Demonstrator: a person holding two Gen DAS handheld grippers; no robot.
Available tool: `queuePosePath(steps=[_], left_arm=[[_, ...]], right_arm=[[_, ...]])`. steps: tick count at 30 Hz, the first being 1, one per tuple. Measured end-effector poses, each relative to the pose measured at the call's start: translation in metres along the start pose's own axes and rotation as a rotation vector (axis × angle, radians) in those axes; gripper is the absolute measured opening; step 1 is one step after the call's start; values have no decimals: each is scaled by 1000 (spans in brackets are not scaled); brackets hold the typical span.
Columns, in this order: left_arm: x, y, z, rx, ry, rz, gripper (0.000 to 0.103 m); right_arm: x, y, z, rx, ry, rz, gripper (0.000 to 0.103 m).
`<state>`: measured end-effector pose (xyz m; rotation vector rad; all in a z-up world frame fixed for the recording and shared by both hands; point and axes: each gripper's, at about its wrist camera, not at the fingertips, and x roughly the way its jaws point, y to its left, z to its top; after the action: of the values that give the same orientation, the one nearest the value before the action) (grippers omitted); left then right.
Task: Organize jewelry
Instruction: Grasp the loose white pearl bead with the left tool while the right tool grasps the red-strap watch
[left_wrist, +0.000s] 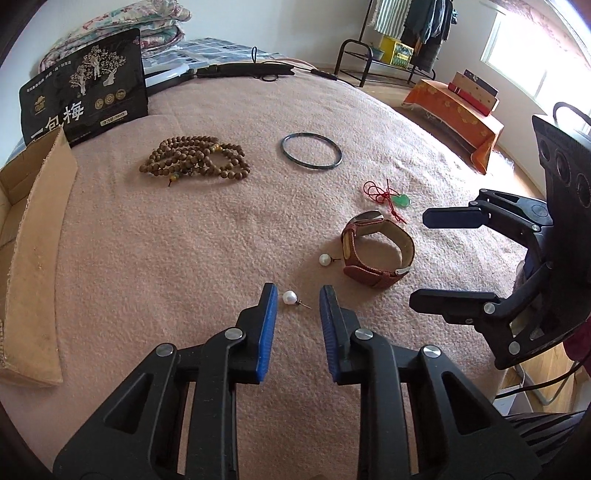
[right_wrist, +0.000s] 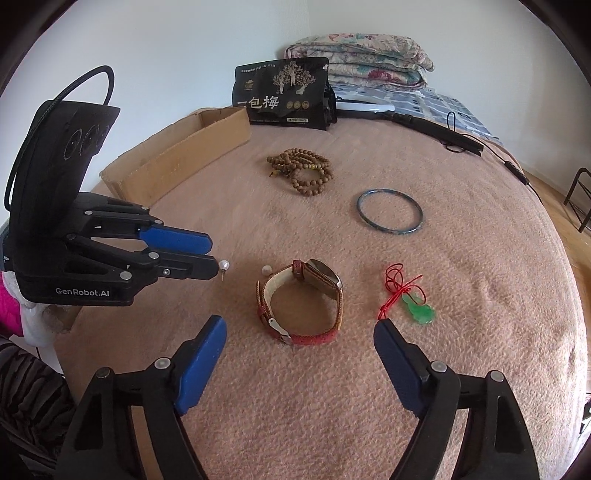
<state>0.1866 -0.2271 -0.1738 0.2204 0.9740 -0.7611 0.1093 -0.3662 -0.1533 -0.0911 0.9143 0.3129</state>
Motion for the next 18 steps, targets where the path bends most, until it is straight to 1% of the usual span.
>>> queuePosePath(steps=[7,9,11,16,18], left_arm=[[11,1,0,9,16,10,23],[14,0,-1,14,21,16,23],[16,0,-3,14,24,24,17],[18,3,-4,1,21,20,16],[18,4,-4,0,19,20,16]], right_arm=[[6,-2,2,-2,3,8,81],[10,-1,4,-3,6,13,78],[13,-1,5,-7,12,17,75],[23,1,8,-18,26,17,71],[26,1,9,-17,32,17,67]])
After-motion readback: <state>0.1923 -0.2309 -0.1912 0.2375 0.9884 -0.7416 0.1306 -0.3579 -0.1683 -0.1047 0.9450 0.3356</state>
